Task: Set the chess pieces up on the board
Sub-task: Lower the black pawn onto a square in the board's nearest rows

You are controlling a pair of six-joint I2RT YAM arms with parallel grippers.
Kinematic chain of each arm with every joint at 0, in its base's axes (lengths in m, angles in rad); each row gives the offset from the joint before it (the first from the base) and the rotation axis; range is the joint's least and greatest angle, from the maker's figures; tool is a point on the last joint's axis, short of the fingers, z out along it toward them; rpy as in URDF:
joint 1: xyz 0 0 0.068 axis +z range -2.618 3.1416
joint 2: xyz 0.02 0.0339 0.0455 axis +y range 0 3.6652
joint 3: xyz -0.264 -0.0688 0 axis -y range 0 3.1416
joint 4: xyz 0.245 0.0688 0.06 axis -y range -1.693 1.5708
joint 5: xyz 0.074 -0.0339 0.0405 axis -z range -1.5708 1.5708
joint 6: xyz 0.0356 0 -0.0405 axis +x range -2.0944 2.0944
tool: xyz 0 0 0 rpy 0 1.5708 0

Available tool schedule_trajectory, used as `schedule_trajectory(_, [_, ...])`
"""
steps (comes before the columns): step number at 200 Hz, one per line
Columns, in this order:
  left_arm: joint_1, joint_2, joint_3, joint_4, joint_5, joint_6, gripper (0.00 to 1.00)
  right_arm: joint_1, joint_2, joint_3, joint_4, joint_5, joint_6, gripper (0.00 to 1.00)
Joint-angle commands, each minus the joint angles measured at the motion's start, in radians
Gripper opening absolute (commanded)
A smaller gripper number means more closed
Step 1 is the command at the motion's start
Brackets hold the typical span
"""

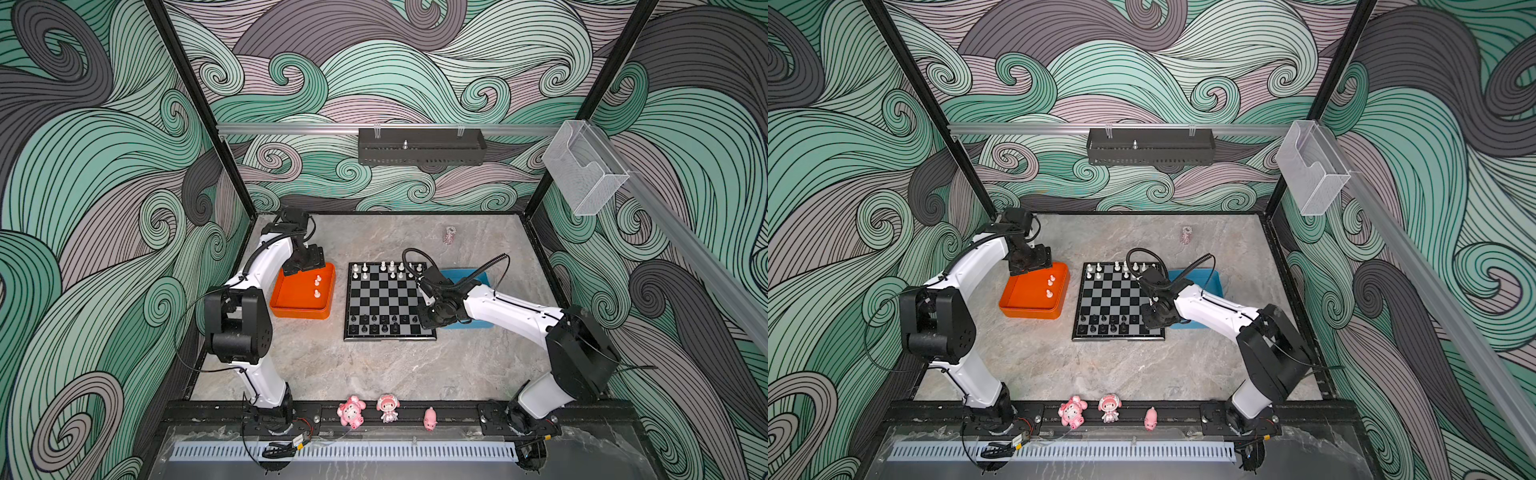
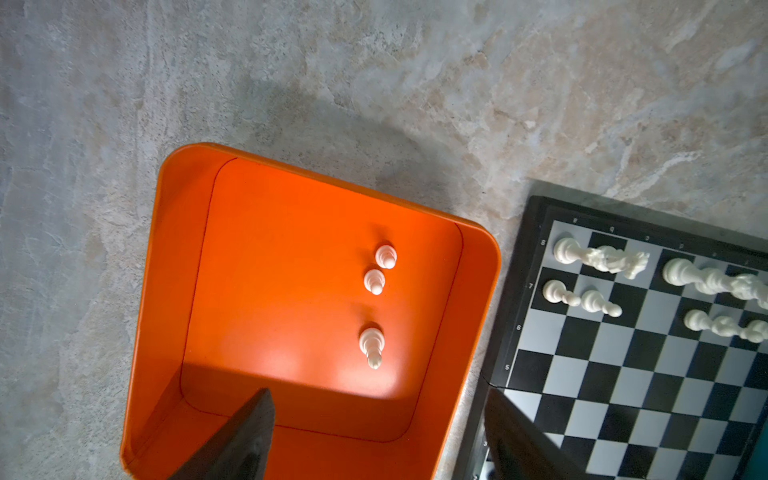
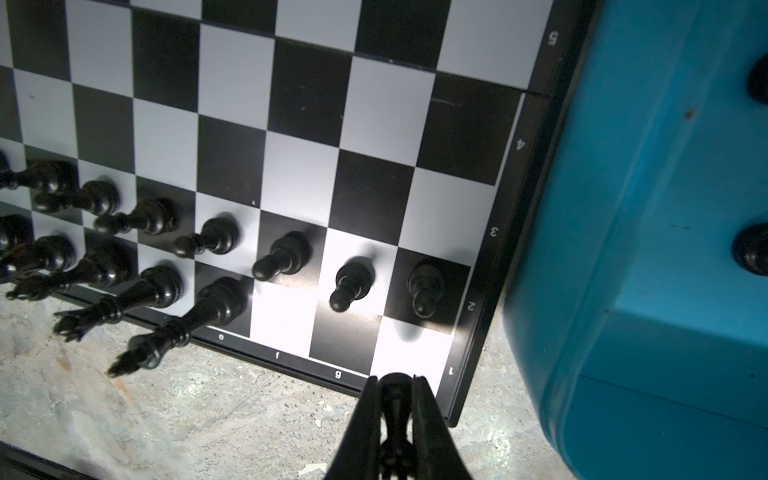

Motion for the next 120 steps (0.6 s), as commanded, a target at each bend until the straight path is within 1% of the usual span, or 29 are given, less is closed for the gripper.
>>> schedule_trajectory(1, [0.008, 0.013, -0.004, -0.001, 0.014, -0.002, 0.82, 0.004, 0.017, 0.002, -0.005, 0.024, 0.009, 0.16])
schedule_trajectory(120, [0.008, 0.018, -0.004, -0.001, 0.017, -0.002, 0.82, 0.005, 0.05, 0.004, -0.005, 0.026, 0.009, 0.17])
